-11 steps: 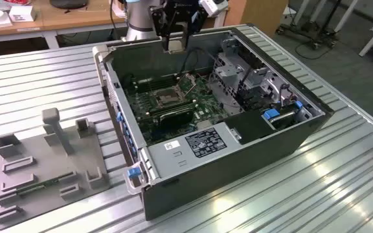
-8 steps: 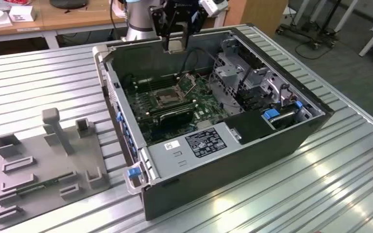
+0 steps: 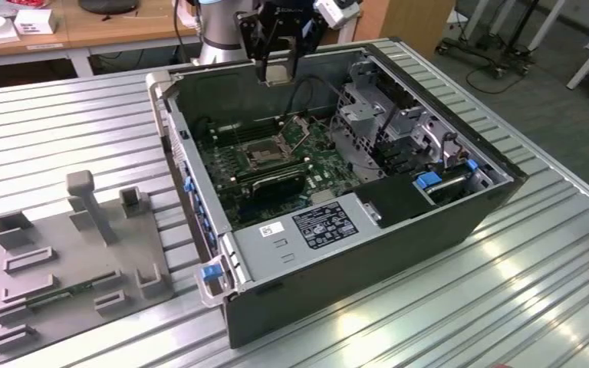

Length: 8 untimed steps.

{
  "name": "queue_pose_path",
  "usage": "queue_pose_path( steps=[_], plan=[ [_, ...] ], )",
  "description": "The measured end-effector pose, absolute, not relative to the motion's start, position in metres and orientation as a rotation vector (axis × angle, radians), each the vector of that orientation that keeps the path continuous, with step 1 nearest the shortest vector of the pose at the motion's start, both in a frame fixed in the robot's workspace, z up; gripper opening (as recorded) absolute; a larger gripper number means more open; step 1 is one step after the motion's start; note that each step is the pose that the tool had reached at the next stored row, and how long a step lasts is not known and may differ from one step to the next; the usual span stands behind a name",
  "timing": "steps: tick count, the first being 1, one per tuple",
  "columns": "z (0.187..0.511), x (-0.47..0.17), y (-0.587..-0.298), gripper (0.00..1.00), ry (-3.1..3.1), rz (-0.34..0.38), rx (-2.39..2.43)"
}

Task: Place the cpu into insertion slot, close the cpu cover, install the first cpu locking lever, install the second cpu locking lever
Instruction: 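Place the cpu into insertion slot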

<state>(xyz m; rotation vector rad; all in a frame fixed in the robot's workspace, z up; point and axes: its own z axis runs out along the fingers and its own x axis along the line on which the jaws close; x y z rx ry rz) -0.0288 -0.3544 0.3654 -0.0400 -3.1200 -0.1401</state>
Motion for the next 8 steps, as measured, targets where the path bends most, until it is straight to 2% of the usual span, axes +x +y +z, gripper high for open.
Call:
queue_pose_path(
  steps=[8],
  plan=[
    [0.3618,-0.0288,-0.3544,0.54,-3.12,-0.14,-0.04]
  ],
)
